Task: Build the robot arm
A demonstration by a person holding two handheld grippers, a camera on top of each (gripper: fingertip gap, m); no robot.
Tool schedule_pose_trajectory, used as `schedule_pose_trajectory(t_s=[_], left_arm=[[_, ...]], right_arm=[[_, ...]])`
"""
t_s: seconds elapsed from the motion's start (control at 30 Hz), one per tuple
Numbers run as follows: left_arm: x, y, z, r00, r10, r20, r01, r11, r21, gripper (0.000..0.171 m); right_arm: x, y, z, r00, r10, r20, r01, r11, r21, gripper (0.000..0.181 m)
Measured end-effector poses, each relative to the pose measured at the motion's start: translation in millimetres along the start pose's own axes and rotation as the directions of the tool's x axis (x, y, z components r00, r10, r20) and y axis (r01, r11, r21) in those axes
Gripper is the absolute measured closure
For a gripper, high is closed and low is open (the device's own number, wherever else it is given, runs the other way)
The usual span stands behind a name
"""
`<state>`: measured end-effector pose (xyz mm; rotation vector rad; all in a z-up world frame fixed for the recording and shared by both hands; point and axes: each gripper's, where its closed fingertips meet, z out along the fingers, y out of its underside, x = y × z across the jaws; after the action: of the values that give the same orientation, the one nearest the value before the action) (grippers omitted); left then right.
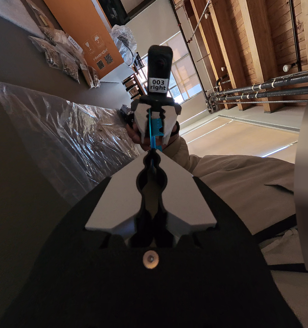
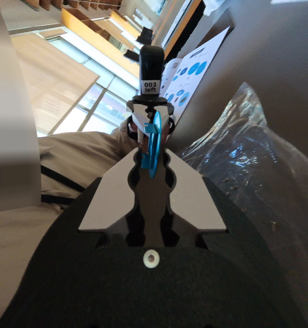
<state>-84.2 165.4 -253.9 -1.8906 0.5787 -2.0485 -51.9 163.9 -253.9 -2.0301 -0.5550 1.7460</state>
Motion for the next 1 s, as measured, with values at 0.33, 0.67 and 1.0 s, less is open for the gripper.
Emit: schedule_pose_trajectory(t_s=[0.33,0.67,1.0], left_arm=[[-21.1,-3.8,1.0,0.992,0.035,0.124,-0.035,0.999,0.001,0.145],[-30.1,-4.1,2.8,0.889,0.339,0.307,-0.331,0.940,-0.081,0.149],[-16.0,-1.4,8.5,0.833,0.481,0.274,-0.472,0.876,-0.105,0.148]], right_arm=[[13.0,-11.9,-16.6,0.980,-0.125,-0.155,0.134,0.990,0.046,0.178],[36.6,-5.6,-63.2,-0.020,-0.900,-0.435,0.683,0.306,-0.664,0.178],[8.2,-18.9,-41.4,0.847,-0.397,-0.353,0.444,0.894,0.060,0.178]])
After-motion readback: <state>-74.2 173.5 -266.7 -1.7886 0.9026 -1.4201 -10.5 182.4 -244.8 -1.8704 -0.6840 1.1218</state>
